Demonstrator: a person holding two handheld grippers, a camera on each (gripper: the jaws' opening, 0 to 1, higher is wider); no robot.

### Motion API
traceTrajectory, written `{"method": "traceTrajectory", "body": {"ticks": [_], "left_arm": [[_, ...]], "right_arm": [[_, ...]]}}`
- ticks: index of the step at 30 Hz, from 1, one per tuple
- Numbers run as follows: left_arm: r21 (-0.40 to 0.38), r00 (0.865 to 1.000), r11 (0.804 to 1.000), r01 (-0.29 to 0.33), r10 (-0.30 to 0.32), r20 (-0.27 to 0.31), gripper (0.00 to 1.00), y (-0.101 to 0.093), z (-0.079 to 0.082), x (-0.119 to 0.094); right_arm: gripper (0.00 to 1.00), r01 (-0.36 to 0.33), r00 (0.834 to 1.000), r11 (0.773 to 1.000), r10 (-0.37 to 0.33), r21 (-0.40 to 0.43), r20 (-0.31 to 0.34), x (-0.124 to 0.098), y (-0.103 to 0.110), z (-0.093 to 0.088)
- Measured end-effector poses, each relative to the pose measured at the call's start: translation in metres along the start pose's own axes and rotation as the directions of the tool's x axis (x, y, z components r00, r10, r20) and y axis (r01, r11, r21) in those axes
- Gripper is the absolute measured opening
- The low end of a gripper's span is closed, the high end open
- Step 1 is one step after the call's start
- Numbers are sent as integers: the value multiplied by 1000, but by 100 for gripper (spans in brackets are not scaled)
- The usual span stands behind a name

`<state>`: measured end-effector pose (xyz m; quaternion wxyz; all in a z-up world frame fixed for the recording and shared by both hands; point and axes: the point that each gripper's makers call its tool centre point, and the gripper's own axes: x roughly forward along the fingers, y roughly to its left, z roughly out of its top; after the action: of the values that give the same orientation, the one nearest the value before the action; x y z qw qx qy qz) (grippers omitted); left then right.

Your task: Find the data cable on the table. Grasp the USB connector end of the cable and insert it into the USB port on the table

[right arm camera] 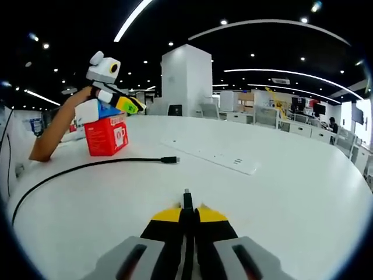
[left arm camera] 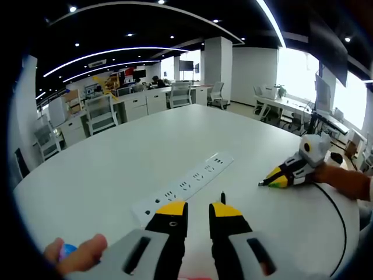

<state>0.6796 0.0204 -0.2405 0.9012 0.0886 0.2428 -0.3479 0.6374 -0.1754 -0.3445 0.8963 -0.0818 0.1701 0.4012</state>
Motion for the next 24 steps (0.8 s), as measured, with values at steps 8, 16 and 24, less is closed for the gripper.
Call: {"method": "traceTrajectory", "body": {"ticks": [8,16,24], "left_arm": [[-1,1000,1000,0,0,1,16,0,0,2],[-1,1000,1000,1,-1,1,16,1,2,3],[-2,1000,1000,1,-1,2,16,1,3,4]], "right_arm": [[10,2,1000,1000,-2,12,1,0,-1,0],[10,8,1000,1000,-8,6,-2,-1,-1,-1],[10,14,1000,1000,-13,18,-8,-2,-2,0]]}}
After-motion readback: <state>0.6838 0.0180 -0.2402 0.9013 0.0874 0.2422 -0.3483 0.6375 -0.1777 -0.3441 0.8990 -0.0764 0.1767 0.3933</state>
